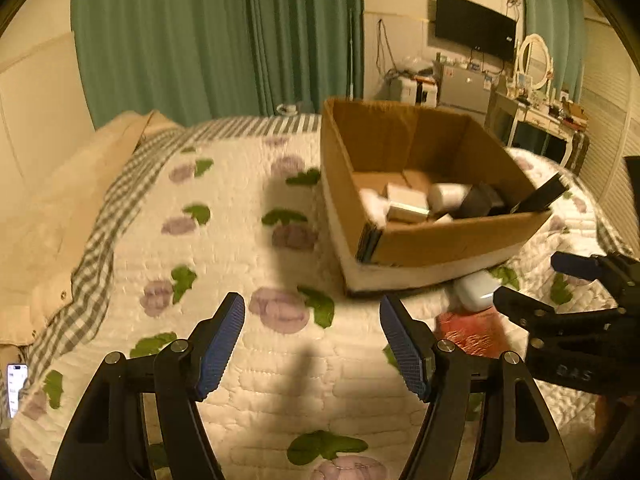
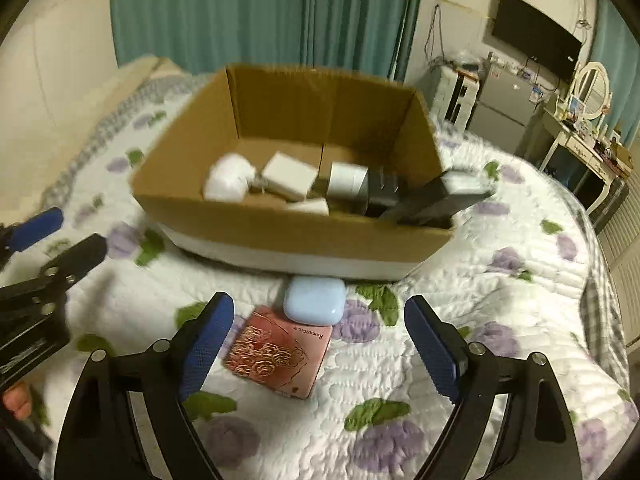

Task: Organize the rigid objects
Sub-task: 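Grasp the pink card case with the left tool while the right grasps the blue earbud case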

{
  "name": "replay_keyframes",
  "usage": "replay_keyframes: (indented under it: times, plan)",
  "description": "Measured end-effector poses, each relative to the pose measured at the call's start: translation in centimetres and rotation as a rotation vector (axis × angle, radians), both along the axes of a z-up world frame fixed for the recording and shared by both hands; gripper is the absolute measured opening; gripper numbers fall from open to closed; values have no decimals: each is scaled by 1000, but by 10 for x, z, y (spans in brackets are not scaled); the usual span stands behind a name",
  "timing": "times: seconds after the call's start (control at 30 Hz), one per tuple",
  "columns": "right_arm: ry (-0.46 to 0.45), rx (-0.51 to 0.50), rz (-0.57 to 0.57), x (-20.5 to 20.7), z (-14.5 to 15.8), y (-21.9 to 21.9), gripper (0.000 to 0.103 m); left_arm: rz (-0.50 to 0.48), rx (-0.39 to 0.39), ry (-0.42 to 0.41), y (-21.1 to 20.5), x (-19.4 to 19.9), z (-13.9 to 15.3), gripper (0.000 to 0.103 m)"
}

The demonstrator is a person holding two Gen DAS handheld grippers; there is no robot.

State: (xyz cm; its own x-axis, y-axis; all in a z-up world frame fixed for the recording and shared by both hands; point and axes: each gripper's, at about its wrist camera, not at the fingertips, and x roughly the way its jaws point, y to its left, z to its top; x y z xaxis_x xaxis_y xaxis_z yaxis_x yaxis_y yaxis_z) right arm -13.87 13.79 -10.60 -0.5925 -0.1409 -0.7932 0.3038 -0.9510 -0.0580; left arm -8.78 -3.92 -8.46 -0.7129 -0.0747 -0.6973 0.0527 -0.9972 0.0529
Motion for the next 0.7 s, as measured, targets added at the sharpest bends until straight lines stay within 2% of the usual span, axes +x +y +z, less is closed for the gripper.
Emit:
replay_keyframes:
  times: [0.1,0.27,0.33,0.4,0.43,0.53,0.7]
  plan:
    - [-53,-14,-26,-18,-22,2,87,21,6,-5,-6,-5,-8,73]
    - [-105,-6,-23,-43,-47,-6,78,43,54,-56,-17,-14,-22,73]
    - [-119,-1,-19,-51,-55,-8,66,40,59,-66,-18,-16,-25,73]
    - [-128,10,-20,-56,-62,-9,60,36,54,-71,-16,-17,-27,73]
    - [-122,2,-23,-56,-62,-6,50,33,49,-73,-16,-17,-27,73]
    - [-109,-28,-20,-48,-50,3,51,19,31,-76,-10,-16,-28,73]
    - [-39,-18,-35,-17,-18,26,50,-14,17,-85,9,-12,-25,73]
